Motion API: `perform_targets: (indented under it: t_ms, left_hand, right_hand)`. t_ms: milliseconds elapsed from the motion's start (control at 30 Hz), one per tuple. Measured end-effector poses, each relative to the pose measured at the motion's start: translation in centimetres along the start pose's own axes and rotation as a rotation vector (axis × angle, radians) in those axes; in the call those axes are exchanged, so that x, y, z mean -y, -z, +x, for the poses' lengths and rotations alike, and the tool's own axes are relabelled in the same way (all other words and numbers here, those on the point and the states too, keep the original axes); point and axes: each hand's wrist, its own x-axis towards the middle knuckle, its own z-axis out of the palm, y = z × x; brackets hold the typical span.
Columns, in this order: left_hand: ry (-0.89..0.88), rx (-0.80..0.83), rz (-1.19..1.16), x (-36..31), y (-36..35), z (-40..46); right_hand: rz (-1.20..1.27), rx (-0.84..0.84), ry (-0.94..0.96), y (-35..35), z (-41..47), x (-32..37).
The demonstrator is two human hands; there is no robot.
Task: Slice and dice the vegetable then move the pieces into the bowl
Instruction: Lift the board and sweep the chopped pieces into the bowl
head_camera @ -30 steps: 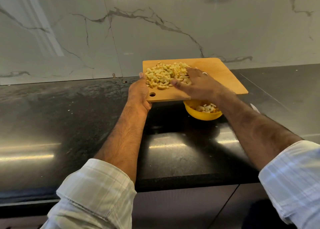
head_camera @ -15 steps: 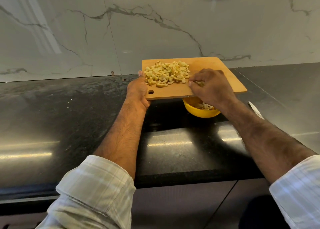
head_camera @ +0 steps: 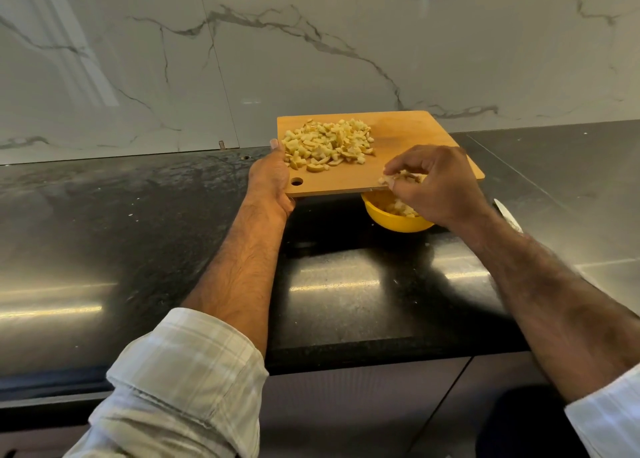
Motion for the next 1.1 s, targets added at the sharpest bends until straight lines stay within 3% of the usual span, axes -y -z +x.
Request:
perform_targets:
  t_ms: [100,367,467,1100]
  left_hand:
    - [-0.001,0.013,0.007,-0.1,-0.1,-0.2]
    - [0.015,0.069,0.008,0.2,-0.2,0.3]
    - [0.029,0.063,0.013,0.3,-0.1,0.5]
    - [0.044,0.051,-0.018,0.4,-1.0,-0.7]
  right_hand:
    - [0.039,0.031,0.008,-0.4,2.6,0.2]
    - [-0.167,0.632,0.099,-3.9,12.2,-0.1]
    - [-0.238,0.735,0.165,-5.0,13.9,-0.5]
    - [-0.124,0.493,0.197,-2.9,10.9,-3.1]
